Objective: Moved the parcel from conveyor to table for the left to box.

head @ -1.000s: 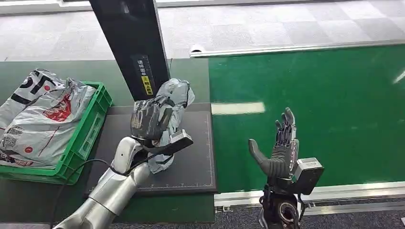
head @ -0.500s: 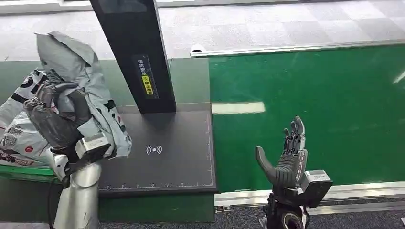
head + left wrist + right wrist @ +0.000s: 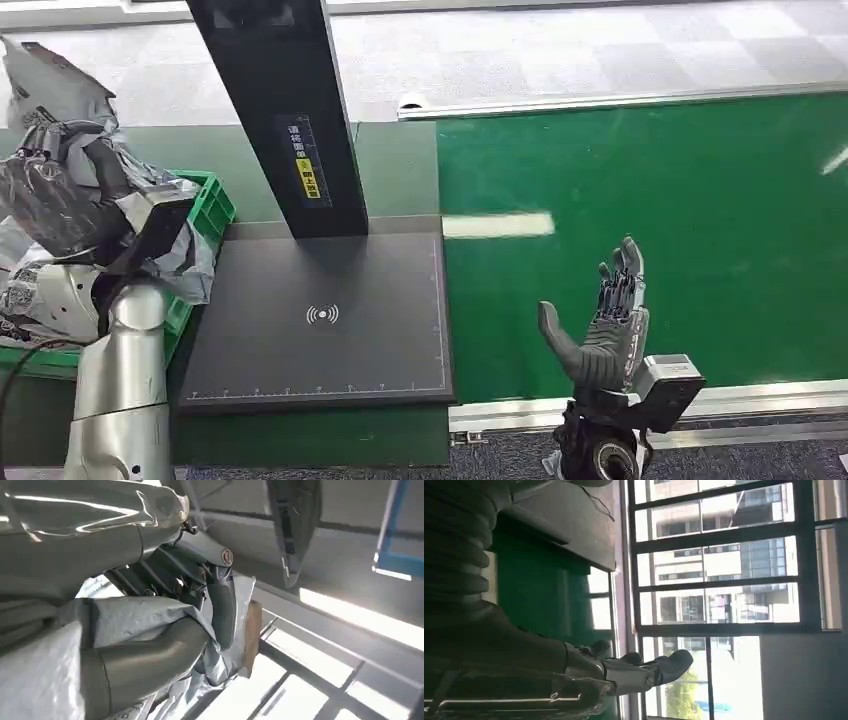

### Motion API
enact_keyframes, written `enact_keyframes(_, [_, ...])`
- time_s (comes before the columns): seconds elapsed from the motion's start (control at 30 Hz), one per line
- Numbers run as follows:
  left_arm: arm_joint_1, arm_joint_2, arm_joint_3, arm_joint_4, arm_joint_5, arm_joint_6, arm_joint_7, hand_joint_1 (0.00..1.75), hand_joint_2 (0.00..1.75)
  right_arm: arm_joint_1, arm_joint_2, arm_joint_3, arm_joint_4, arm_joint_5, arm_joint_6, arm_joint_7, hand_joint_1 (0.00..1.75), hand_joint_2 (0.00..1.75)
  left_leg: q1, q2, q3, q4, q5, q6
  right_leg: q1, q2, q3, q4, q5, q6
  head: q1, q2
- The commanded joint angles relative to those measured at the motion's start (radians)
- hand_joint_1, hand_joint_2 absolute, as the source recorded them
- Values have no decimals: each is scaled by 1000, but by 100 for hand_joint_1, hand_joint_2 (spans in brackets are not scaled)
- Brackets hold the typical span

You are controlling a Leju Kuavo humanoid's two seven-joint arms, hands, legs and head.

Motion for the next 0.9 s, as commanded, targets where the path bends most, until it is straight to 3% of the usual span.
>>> enact_keyframes(0.03, [-199, 244, 92, 343, -266, 4, 147, 175, 175, -73, -2, 38, 140, -25, 28, -13, 0, 175, 2, 4, 1, 0, 0, -1, 2, 2, 0, 0, 1, -3, 0, 0])
enact_keyframes(0.17, [-294, 350, 12, 507, -324, 4, 276, 175, 175, -87, -3, 44, 160, -30, 31, -17, 0, 175, 3, 1, 0, 1, 1, -2, 4, 0, -1, 1, 1, -2, 0, 0])
enact_keyframes(0.2, [-327, 406, -78, 581, -324, 4, 373, 175, 175, -88, -5, 46, 163, -32, 32, -18, 0, 175, 4, 1, 0, 1, 1, -2, 4, -1, -1, 1, 1, -3, 0, 0])
enact_keyframes(0.23, [-327, 406, -78, 581, -324, 4, 373, 175, 175, -88, -5, 46, 163, -32, 32, -18, 0, 175, 4, 0, -1, 1, 1, -2, 4, -1, -1, 1, 1, -2, 0, 0])
enact_keyframes(0.3, [-398, 484, -202, 708, -324, 4, 488, 175, 175, -89, -5, 49, 164, -35, 34, -19, 0, 175, 4, 0, -1, 1, 1, -2, 4, -2, -1, 1, 1, -3, 0, 0])
enact_keyframes(0.43, [-526, 550, -307, 865, -324, 4, 563, 175, 175, -77, -5, 43, 154, -40, 28, -18, 0, 175, 4, -1, -2, 2, 1, -2, 4, -2, -2, 1, 0, -2, 0, 0])
enact_keyframes(0.57, [-571, 573, -364, 934, -324, 4, 578, 175, 175, -67, -5, 38, 149, -41, 27, -18, 0, 175, 4, 0, -2, 1, 1, -2, 4, -1, -2, 1, 0, -2, 1, 0])
enact_keyframes(0.6, [-590, 597, -520, 1007, -324, 4, 666, 175, 175, -66, -3, 37, 151, -41, 27, -18, 0, 175, 4, 0, -2, 1, 1, -2, 5, -2, -2, 0, 0, -3, 0, 0])
enact_keyframes(0.7, [-589, 580, -570, 1083, -324, -34, 707, 175, 175, -72, -1, 39, 152, -41, 27, -18, 0, 175, 4, -1, 0, 0, 1, -2, 5, -3, 0, 0, 0, -3, 0, 0])
enact_keyframes(0.8, [-594, 555, -717, 1159, -324, -218, 781, 175, 175, -112, 1, 29, 170, -47, 25, -7, 0, 175, 3, -1, 0, 0, 2, -2, 3, -2, 0, 0, 0, -2, 0, 0])
enact_keyframes(0.87, [-573, 544, -727, 1160, -324, -205, 809, 175, 175, -116, 0, 26, 172, -47, 25, -5, 0, 175, 3, -1, 0, -1, 3, -2, 3, -3, 0, -1, 1, -2, 0, 0])
enact_keyframes(0.9, [-570, 529, -741, 1197, -324, -295, 799, 175, 175, -117, 0, 23, 174, -47, 26, -4, 0, 175, 3, -1, 0, -1, 3, -1, 4, -3, 0, -2, 2, -3, 0, 0])
